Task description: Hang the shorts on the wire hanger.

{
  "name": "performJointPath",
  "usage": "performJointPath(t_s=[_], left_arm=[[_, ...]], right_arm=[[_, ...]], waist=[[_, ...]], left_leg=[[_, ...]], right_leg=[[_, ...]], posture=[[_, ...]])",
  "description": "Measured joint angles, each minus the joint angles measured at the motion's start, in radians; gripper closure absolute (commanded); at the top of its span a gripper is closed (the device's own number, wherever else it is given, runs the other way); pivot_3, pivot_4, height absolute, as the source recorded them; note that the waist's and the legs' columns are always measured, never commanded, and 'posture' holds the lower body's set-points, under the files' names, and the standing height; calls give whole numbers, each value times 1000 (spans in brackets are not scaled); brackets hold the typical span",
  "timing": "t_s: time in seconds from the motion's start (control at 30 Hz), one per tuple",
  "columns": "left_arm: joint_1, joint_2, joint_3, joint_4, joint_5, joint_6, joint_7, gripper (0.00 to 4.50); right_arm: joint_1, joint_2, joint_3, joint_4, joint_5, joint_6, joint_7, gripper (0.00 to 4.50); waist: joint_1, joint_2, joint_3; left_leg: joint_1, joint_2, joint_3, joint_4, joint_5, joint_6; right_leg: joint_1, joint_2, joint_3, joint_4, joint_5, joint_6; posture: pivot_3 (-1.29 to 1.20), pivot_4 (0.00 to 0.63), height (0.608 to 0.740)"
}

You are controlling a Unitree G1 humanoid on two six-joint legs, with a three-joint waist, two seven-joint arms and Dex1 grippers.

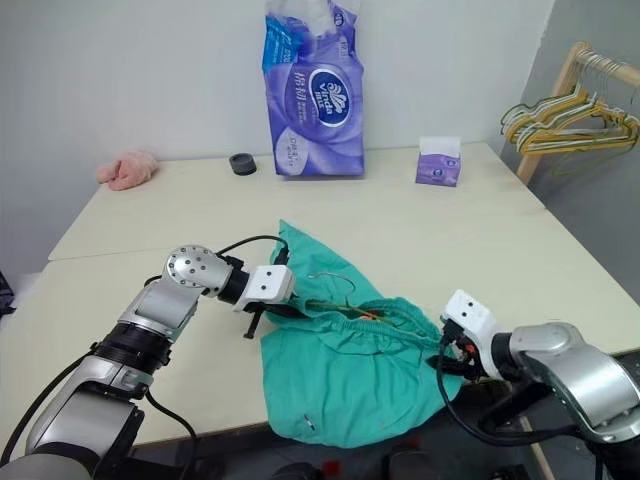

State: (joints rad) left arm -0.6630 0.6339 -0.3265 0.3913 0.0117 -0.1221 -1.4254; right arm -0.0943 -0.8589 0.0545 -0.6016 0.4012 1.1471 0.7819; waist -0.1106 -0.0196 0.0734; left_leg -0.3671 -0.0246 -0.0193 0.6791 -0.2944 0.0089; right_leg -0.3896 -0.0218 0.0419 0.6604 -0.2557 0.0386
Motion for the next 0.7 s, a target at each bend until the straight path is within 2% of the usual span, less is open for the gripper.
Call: performJointPath(t_s=[0.03,0.27,0.7], left_arm=[[0,0,0,1,2,-1,0,4500],[-8,0,0,13,10,-21,1,4500],[-18,-9,0,38,55,-41,93,4500]], right_arm=[[1,0,-6,-3,6,4,-3,2236],[-7,-13,-31,-15,33,8,-20,4450],[-130,-175,-72,-67,100,-12,48,4450]], waist=[[0,0,0],[-2,0,0],[-1,0,0]], left_leg=[[0,0,0,0,0,0],[0,0,0,0,0,0],[0,0,0,0,0,0]], right_leg=[[0,0,0,0,0,0],[0,0,0,0,-1,1],[0,0,0,-1,-1,2]], posture=[[-189,30,740],[-188,29,740],[-191,29,740]])
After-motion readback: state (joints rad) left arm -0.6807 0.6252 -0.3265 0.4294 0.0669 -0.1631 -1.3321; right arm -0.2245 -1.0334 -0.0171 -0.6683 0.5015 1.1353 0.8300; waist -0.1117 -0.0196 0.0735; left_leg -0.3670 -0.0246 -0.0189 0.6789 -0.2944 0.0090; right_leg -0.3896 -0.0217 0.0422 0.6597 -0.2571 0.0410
